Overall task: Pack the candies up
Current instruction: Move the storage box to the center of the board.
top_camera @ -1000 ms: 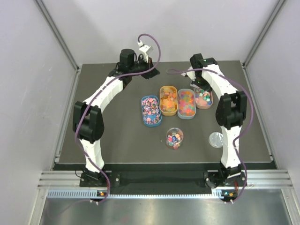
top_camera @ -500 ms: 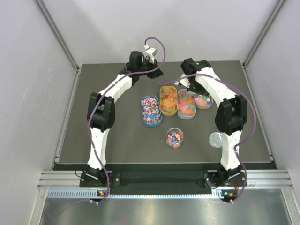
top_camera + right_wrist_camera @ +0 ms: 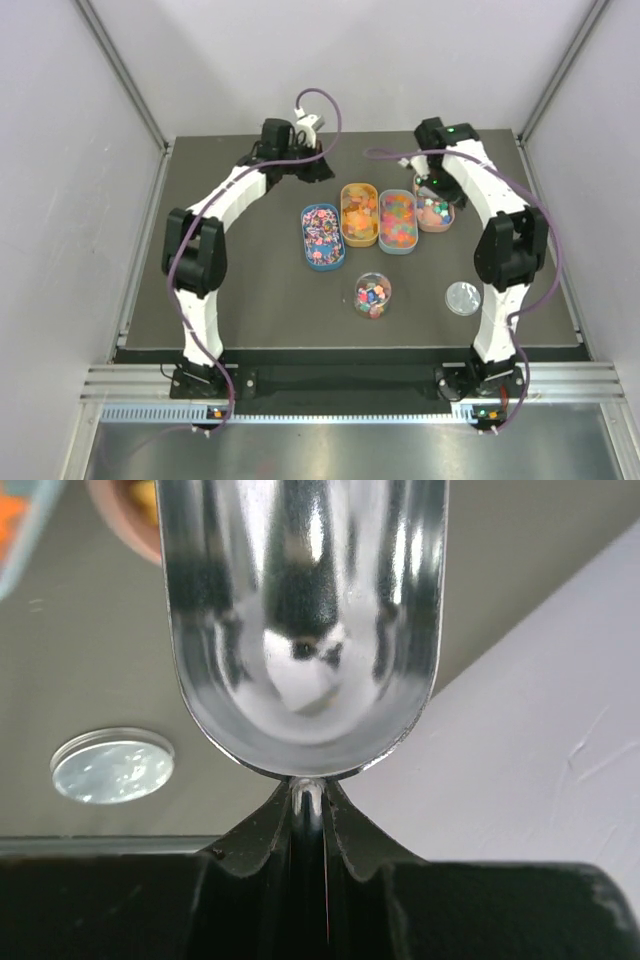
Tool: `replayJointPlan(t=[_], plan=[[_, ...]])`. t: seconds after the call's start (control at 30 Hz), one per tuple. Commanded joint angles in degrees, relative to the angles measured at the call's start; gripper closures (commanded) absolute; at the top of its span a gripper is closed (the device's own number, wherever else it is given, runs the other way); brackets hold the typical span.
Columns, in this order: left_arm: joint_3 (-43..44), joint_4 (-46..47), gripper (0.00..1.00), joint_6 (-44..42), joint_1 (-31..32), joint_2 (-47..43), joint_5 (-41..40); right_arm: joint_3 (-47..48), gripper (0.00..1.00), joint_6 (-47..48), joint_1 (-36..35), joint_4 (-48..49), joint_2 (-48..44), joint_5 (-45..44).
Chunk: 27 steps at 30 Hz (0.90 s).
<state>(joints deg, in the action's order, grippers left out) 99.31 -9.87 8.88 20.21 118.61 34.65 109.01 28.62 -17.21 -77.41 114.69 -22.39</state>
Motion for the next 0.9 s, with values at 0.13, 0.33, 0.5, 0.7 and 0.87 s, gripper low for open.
replayJointPlan(t=[0.13, 0.33, 0.5, 0.7, 0.87], plan=[[-10.34, -7.35, 1.00, -4.58, -5.61, -13.66, -3.54, 9.45, 1.00, 0.11, 8.85, 0.67, 2.71, -1.69], [-15.44, -11.40, 1.00, -3.70, -6.67, -15.77, -4.68, 20.70, 1.00, -0.05, 11.58, 4.80, 13.60, -2.22], [-18.27, -11.75, 1.00, -1.07, -8.25, -15.16, -4.25, 26.95, 1.00, 1.70, 12.90, 9.72, 19.42, -4.32], [-21.34, -14.12, 1.00, -0.36, -8.87, -14.72, -3.71, 29.94, 1.00, 4.42, 14.75, 17.27, 24.78, -5.73], [-22.14, -13.69, 1.00, 0.26, -8.69, -12.18, -4.24, 30.03, 1.00, 8.46, 14.66, 22.03, 26.72, -5.73]])
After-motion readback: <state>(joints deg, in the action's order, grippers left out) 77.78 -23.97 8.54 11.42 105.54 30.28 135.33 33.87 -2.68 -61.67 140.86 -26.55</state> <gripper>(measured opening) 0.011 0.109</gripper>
